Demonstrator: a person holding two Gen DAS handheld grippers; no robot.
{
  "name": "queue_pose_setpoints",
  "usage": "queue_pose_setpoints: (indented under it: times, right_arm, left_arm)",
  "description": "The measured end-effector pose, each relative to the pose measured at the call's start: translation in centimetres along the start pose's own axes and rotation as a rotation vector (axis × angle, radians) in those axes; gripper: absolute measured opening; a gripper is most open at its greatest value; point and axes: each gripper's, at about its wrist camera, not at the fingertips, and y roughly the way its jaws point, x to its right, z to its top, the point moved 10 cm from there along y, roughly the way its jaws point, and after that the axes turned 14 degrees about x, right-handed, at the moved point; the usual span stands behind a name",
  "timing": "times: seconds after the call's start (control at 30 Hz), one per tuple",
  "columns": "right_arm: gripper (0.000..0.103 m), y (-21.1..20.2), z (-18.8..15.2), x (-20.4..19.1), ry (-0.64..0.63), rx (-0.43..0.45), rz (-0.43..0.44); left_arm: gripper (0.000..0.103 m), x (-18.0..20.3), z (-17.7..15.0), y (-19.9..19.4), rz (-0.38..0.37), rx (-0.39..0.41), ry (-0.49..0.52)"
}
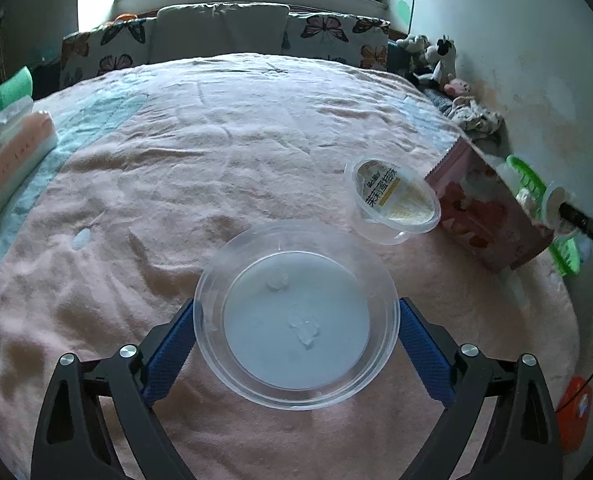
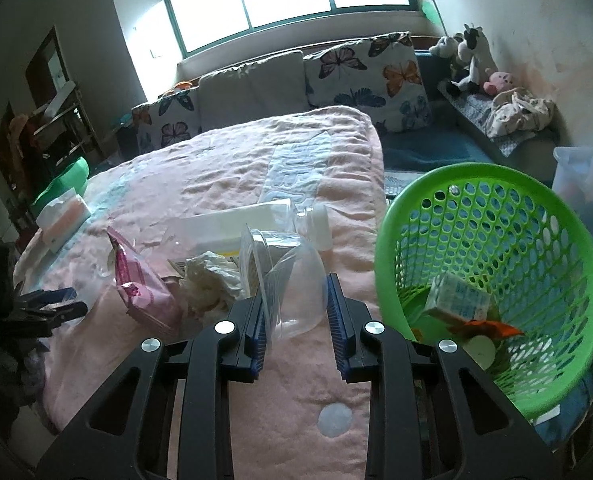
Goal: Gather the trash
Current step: 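Carry the clear cup into the basket with the right tool while the left tool grasps the clear round bowl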
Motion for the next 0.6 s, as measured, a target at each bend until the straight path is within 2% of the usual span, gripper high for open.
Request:
queue_pose_setpoints:
  times: [0.2, 0.47, 0.6]
  right_arm:
    - [0.028, -1.1, 0.6, 0.0, 0.001, 0.023, 0.002]
    - [0.028, -2.7, 1.2, 1.1, 0.015, 0.051, -0.015]
    - [0.028, -3.0, 1.0, 2.9, 0.029, 0.047, -0.054]
  left_arm:
    - [0.09, 0.3, 0.5, -1.0, 0.012, 0.032, 0.013]
    - [0.09, 2.4, 2.1, -4.3, -0.048, 0.092, -0.01]
    - [0.09, 4.9, 3.3, -5.3, -0.083, 0.114, 0.025]
